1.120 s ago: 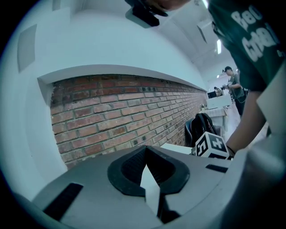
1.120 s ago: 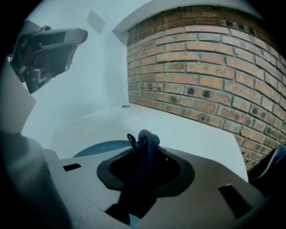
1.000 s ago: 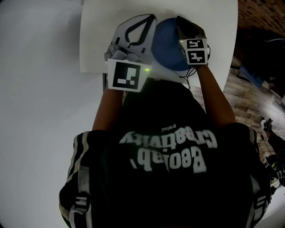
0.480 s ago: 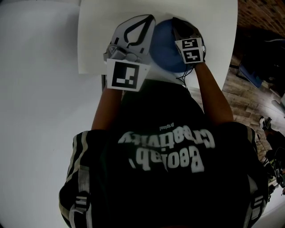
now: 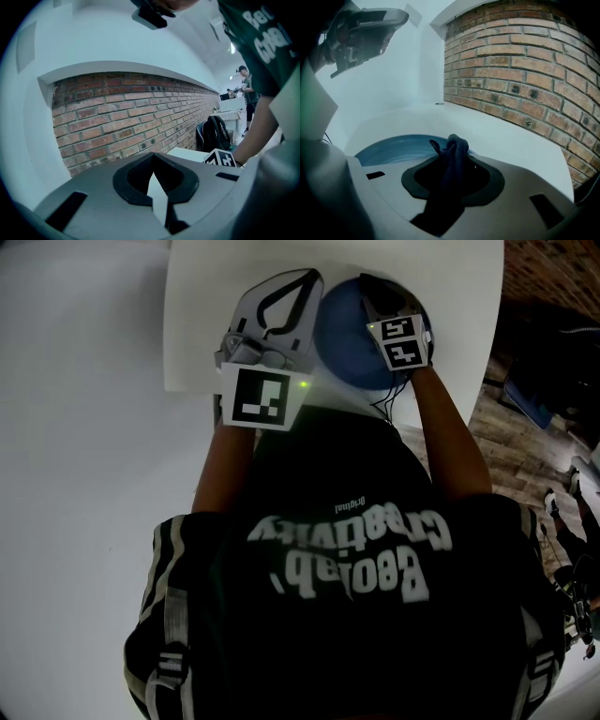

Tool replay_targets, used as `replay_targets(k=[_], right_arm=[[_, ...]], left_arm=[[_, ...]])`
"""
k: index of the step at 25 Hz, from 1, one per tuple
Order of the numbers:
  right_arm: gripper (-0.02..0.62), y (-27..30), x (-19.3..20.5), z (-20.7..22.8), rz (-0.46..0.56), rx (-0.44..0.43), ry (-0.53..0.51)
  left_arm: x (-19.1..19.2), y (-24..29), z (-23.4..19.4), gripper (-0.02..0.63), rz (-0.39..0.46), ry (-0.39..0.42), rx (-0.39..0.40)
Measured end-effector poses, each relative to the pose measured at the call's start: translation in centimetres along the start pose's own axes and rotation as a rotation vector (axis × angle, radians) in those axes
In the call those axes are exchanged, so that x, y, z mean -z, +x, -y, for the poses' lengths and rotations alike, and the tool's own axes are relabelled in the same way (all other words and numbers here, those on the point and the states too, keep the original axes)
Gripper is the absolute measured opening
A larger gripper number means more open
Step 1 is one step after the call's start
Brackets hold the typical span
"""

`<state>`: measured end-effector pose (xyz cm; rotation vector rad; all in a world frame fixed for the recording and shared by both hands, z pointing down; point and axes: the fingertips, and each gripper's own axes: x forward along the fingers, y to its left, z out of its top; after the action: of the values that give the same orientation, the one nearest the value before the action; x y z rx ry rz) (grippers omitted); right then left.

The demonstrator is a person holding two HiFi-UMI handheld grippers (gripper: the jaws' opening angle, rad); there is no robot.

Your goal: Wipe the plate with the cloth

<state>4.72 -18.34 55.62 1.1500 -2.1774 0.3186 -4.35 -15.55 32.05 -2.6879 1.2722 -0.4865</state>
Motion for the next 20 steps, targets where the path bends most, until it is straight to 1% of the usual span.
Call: replay_targets(k=[2, 7, 9, 13, 20], right_arm=[[0.11, 0.1, 0.1, -0.5, 0.003, 0.003, -0.014], [0.109, -0.2, -0.1, -0.2, 0.004, 0.052, -0.073], [0.107, -0.2, -0.1, -0.1, -0.003, 0.054, -0.076], [0.104, 0.0, -0.2, -0.2, -0.003, 0.023, -0.052], [0.103, -0.3, -1.4, -1.2, 0.016, -0.03, -0.043]], left_arm=[[0.3, -0.3, 0.0, 0.003, 0.006, -0.001, -0.003], [-0.2, 0.3, 0.4, 0.003, -0.004, 0.002, 0.003], [-0.3, 0.5, 0.6, 0.003, -0.005, 0.005, 0.007], [-0.1, 0.5, 0.6, 0.003, -0.008, 0.005, 0.012], [0.0, 0.2, 0.6, 0.003, -0.013, 0.011, 0.017]])
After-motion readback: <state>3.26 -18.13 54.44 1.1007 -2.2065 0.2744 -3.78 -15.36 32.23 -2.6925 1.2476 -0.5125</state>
